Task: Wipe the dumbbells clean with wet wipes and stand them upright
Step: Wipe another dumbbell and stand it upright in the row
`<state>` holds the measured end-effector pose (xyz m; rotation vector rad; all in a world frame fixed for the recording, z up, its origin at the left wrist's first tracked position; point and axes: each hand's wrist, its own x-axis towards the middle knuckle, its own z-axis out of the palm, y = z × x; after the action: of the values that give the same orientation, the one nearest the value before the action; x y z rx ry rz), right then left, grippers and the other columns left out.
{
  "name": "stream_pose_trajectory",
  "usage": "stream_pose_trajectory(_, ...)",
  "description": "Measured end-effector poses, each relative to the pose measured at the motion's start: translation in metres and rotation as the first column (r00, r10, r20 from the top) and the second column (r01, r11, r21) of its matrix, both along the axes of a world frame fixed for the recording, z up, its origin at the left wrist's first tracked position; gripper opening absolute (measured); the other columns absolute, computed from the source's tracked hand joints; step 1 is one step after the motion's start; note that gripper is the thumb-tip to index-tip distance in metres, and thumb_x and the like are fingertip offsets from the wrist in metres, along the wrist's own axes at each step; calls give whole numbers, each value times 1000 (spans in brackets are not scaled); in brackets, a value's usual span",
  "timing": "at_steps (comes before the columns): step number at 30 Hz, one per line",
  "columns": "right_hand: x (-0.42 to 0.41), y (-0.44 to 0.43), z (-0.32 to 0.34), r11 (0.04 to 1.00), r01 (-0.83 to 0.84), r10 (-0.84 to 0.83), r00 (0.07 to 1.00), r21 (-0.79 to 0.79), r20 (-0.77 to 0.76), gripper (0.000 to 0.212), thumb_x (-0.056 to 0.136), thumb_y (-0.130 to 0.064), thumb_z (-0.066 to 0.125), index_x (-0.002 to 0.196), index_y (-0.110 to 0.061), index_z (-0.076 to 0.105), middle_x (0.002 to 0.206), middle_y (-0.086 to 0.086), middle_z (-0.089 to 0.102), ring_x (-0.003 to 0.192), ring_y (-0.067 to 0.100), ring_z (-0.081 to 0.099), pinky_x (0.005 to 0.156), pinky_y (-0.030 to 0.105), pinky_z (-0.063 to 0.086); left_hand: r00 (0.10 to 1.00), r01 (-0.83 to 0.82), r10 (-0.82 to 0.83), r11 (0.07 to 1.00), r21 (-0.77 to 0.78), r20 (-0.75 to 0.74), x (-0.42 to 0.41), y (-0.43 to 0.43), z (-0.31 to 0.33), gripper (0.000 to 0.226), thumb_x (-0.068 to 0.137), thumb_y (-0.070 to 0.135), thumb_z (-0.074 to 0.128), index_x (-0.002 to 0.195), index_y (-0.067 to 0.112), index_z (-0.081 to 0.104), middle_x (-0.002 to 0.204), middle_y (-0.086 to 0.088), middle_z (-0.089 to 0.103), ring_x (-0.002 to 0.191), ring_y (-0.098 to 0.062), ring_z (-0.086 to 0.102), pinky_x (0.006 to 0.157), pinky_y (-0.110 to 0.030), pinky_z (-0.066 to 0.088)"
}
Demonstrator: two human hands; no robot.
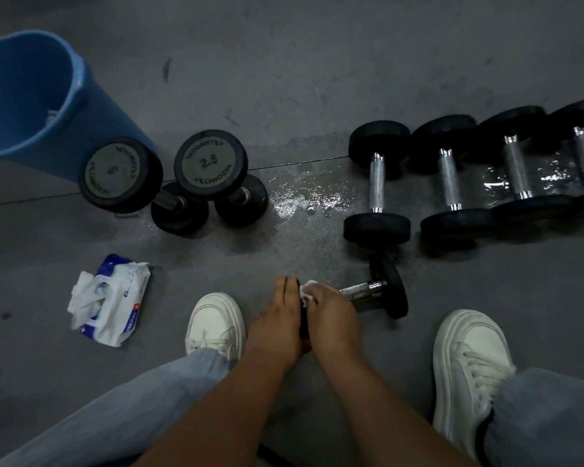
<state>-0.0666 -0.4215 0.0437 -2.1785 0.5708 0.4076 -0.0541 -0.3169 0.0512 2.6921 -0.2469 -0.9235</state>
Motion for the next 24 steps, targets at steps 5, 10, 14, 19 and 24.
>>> stream_pose_trajectory(5, -13, -7, 4, 994, -89, 88, 996, -65, -10, 21, 92, -21, 50, 102, -21, 70, 110, -2, 67, 103, 15, 61, 86, 26, 46, 1000, 4, -3, 1000, 18, -30, -1, -1, 4, 110, 80, 42, 73, 156, 15, -2, 165, -2, -7, 130, -32, 49, 99, -39, 43)
stream_pose_trajectory(10, -2, 0, 3, 1000, -13, 13, 1000, -13, 8, 17, 92, -18, 50, 97, -18, 67, 102, 3, 67, 95, 22, 62, 79, 30, 47, 999, 6, -5, 1000, 16, -39, 1, -1, 6, 105, 83, 40, 71, 156, 15, -1, 165, -2, -7, 129, -32, 49, 98, -38, 43)
stream_pose_trajectory(14, -15, -5, 5, 990, -91, 71, 982, -110, -175, 18, 93, -27, 49, 95, -19, 65, 95, 0, 69, 92, 22, 64, 68, 26, 41, 999, 8, -7, 1000, 26, -34, 1, -2, 5, 109, 81, 44, 72, 156, 16, -3, 165, -1, -8, 128, -33, 49, 98, -38, 43)
stream_pose_trajectory(19, -10, 1, -12, 817, 507, -405, 843, 273, -355, 6, 83, -9, 66, 78, -9, 69, 68, -1, 67, 64, 14, 62, 56, 15, 46, 998, 10, -6, 998, 59, -63, 2, -1, 1, 119, 75, 40, 78, 156, 17, -6, 165, -1, -10, 131, -34, 47, 101, -39, 43)
stream_pose_trajectory(24, -4, -4, -19, 343, 788, -474, 615, 512, -630, 12, 85, 5, 59, 89, -6, 64, 76, 11, 66, 65, 18, 59, 51, 20, 47, 997, 15, -9, 998, 67, -78, 6, -2, 4, 117, 76, 36, 76, 156, 17, -6, 165, -1, -10, 129, -34, 49, 98, -37, 43)
